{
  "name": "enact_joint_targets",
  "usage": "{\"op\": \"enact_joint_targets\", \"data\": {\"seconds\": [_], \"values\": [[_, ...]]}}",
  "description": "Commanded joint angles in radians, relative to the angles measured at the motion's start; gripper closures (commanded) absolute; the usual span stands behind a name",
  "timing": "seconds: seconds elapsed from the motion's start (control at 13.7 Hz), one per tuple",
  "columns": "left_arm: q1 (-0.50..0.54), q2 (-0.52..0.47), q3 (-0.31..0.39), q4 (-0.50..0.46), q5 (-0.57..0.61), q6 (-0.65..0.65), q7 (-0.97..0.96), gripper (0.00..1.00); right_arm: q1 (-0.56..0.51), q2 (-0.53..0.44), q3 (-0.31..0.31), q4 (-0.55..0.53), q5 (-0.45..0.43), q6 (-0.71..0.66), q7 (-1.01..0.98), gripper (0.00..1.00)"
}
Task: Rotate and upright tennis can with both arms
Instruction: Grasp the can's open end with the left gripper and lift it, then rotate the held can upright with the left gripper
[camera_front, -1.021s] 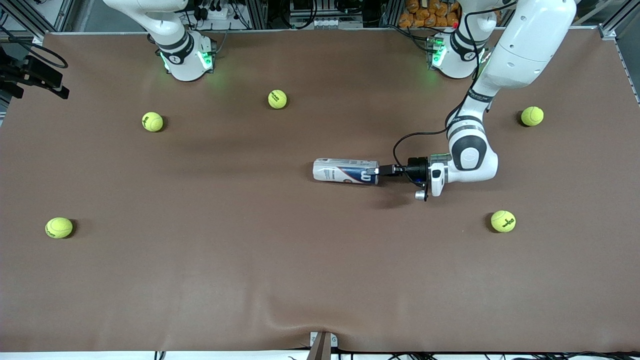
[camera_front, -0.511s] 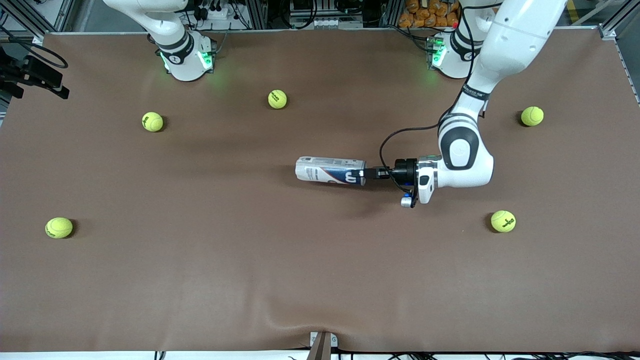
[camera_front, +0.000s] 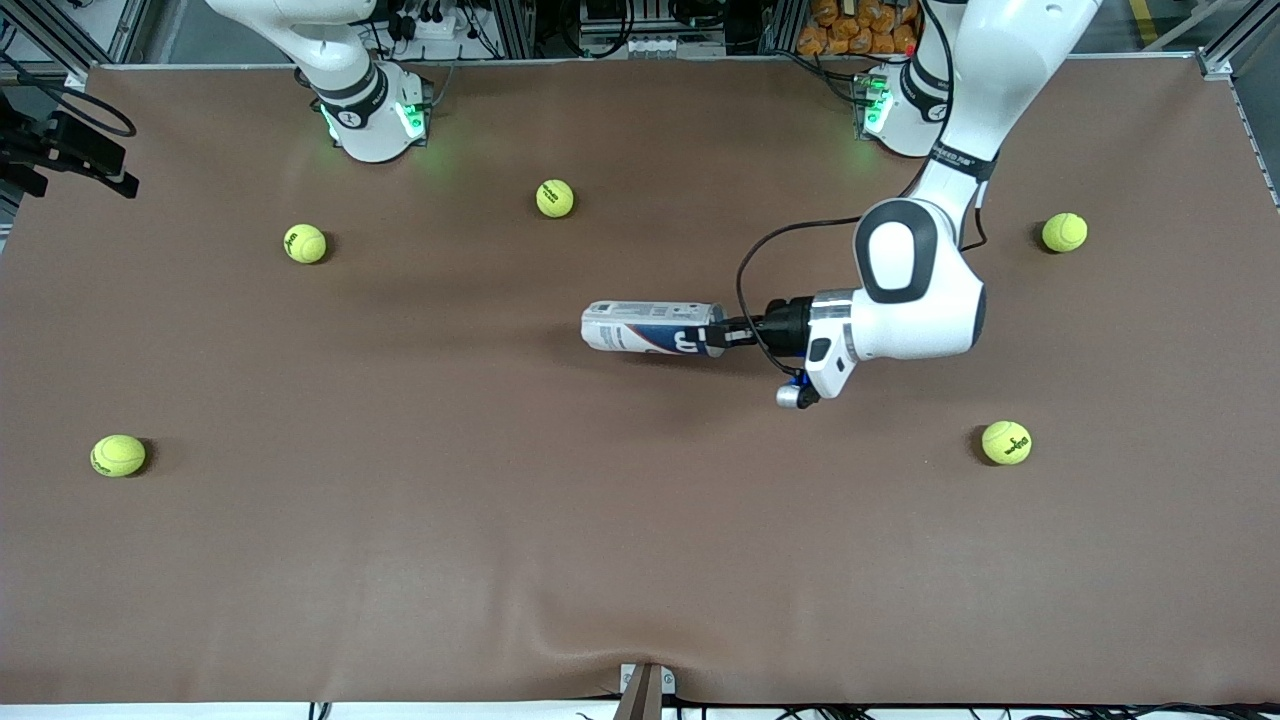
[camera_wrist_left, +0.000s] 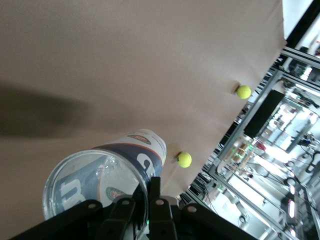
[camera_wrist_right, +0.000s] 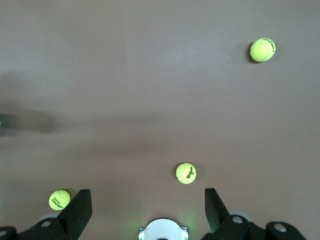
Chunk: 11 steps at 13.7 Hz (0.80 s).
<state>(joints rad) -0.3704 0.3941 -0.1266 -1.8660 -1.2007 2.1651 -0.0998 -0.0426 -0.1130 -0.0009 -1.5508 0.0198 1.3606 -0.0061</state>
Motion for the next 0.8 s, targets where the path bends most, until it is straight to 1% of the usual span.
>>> {"op": "enact_joint_targets", "data": {"seconds": [0.0, 0.15, 0.44, 0.58, 0.73], "values": [[-0.064, -0.005, 0.005, 0.053, 0.141, 0.068, -0.188, 1.00, -0.005, -0.022, 0.004, -0.020, -0.011, 0.002, 0.005, 0.00], [-0.094, -0.005, 0.004, 0.099, 0.293, 0.082, -0.347, 1.00, -0.007, -0.022, 0.004, -0.020, -0.011, 0.000, 0.005, 0.00], [-0.146, 0.002, 0.004, 0.191, 0.548, 0.081, -0.633, 1.00, -0.008, -0.024, 0.001, -0.020, -0.011, -0.003, 0.005, 0.00], [-0.191, 0.006, 0.004, 0.229, 0.712, 0.078, -0.781, 1.00, -0.008, -0.025, 0.001, -0.020, -0.011, -0.005, 0.005, 0.00], [-0.241, 0.031, 0.004, 0.267, 0.869, 0.078, -0.929, 1.00, -0.008, -0.025, 0.001, -0.020, -0.011, -0.005, 0.005, 0.00]]}}
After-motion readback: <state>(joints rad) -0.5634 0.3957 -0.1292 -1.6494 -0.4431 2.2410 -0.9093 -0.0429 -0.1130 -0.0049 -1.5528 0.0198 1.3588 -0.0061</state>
